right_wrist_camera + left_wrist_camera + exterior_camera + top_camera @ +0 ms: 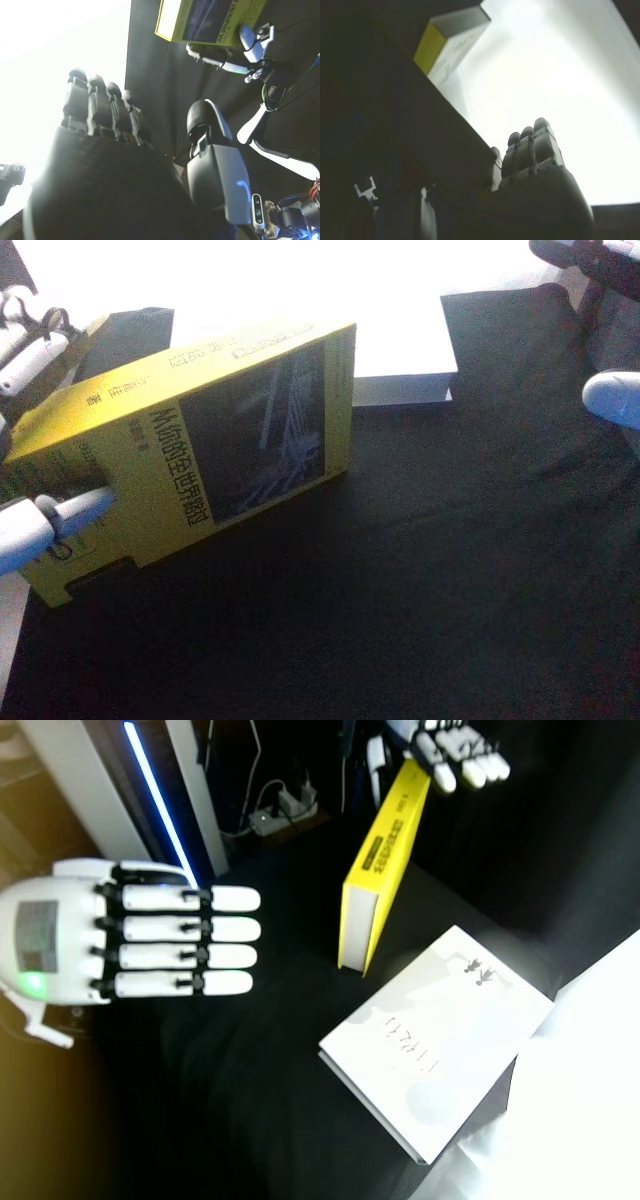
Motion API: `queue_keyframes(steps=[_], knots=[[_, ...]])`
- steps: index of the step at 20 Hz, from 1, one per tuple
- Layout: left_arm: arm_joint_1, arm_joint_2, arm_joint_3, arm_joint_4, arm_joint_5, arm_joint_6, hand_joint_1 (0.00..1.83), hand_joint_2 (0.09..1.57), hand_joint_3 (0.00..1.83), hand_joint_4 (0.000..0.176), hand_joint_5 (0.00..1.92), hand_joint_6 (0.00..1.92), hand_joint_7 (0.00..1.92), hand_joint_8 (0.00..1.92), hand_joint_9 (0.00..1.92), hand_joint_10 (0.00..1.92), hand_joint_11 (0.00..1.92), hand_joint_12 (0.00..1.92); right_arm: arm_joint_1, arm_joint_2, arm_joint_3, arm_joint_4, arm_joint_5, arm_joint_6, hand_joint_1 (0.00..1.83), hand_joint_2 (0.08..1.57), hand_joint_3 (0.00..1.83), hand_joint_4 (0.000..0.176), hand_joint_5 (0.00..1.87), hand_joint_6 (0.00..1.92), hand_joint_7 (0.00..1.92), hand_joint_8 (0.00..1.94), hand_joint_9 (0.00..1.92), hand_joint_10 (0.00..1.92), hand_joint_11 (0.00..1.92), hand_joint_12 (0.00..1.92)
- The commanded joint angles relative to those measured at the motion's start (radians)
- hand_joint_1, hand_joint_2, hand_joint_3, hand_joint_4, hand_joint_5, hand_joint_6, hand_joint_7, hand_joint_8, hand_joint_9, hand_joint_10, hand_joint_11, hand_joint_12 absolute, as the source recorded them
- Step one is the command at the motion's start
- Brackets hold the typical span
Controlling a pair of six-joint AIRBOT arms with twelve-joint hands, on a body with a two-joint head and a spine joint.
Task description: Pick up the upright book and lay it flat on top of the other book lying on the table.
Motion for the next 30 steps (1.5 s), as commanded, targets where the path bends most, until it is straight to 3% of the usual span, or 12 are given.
queue_keyframes(steps=[1,3,4,5,6,7,15,19,24,27,29,30], knots=[[-0.006,-0.002,0.014,0.011,-0.111,-0.030,0.73,1.28,0.00,0.000,0.28,0.01,0.59,0.02,0.67,0.08,0.31,1.18,0.008,0.004,0.004,0.042,0.115,0.007,0.51,1.31,0.00,0.000,0.00,0.00,0.00,0.00,0.00,0.00,0.00,0.00],[-0.006,-0.007,0.019,0.022,-0.109,-0.054,0.80,1.28,0.00,0.000,0.74,0.03,1.03,0.05,1.06,0.15,0.58,1.32,0.008,0.004,0.004,0.042,0.115,0.007,0.55,1.30,0.00,0.000,0.00,0.00,0.00,0.00,0.00,0.00,0.00,0.00],[-0.006,-0.005,0.014,0.033,-0.115,-0.054,0.93,1.27,0.00,0.000,0.72,1.10,1.17,0.06,1.21,0.19,0.71,1.23,0.007,0.004,0.004,0.042,0.115,0.007,0.54,1.30,0.00,0.000,0.00,0.00,0.00,0.00,0.00,0.00,0.00,0.00],[-0.006,0.004,0.004,0.047,-0.137,-0.054,0.96,1.29,0.00,0.000,0.67,1.38,1.24,0.07,1.29,0.23,0.78,1.22,0.005,0.004,0.004,0.042,0.115,0.007,0.51,1.31,0.00,0.000,0.00,0.00,0.00,0.00,0.00,0.00,0.00,0.00],[-0.006,0.012,-0.003,0.059,-0.155,-0.054,1.03,1.30,0.00,0.000,0.66,1.43,1.34,0.14,1.33,0.42,0.92,1.22,0.004,0.004,0.004,0.042,0.115,0.007,0.53,1.31,0.00,0.000,0.00,0.00,0.00,0.00,0.00,0.00,0.00,0.00],[0.000,0.031,-0.024,0.088,-0.194,-0.054,1.06,1.29,0.00,0.000,0.68,1.42,1.34,0.31,1.25,0.77,1.02,1.26,0.003,0.003,0.004,0.043,0.115,0.007,0.50,1.32,0.00,0.000,0.00,0.00,0.00,0.00,0.00,0.00,0.00,0.00],[-0.015,0.058,-0.047,0.200,-0.303,-0.053,1.05,1.29,0.00,0.000,0.67,1.43,1.12,0.80,1.13,1.04,0.97,1.43,0.001,0.000,0.008,0.058,0.115,0.007,0.54,1.33,0.00,0.000,0.00,0.00,0.00,0.00,0.00,0.00,0.00,0.00],[-0.145,0.047,-0.016,0.275,-0.255,0.036,1.06,1.29,0.00,0.000,0.68,1.42,1.17,0.74,1.21,1.00,1.02,1.37,0.041,-0.012,0.032,0.028,0.116,0.006,0.35,1.37,0.02,0.000,0.00,0.00,0.00,0.00,0.00,0.00,0.00,0.00],[-0.338,-0.016,0.040,0.313,-0.040,0.119,1.08,1.26,0.00,0.000,0.72,1.36,1.25,0.78,1.38,0.88,1.26,1.23,0.180,-0.042,0.065,-0.061,0.115,0.006,0.64,1.24,0.00,0.000,0.00,0.00,0.00,0.00,0.00,0.00,0.00,0.00],[-0.377,-0.043,0.060,0.335,0.015,0.119,1.07,1.27,0.00,0.000,0.71,1.37,1.31,0.62,1.40,0.64,1.24,1.14,0.267,-0.097,0.093,-0.138,0.068,0.006,0.57,1.23,0.00,0.029,0.00,0.00,0.00,0.00,0.00,0.00,0.00,0.00],[-0.401,-0.055,0.066,0.365,0.041,0.119,1.09,1.23,0.00,0.000,0.77,1.29,1.29,0.60,1.29,0.97,1.19,1.41,0.304,-0.139,0.120,-0.175,0.027,0.006,0.78,1.14,0.00,0.002,0.00,0.00,0.00,0.00,0.00,0.00,0.00,0.00],[-0.409,-0.059,0.067,0.373,0.050,0.119,1.09,1.23,0.00,0.000,0.77,1.29,1.29,0.60,1.29,0.97,1.19,1.41,0.312,-0.147,0.126,-0.181,0.019,0.006,0.78,1.14,0.00,0.002,0.00,0.00,0.00,0.00,0.00,0.00,0.00,0.00]])
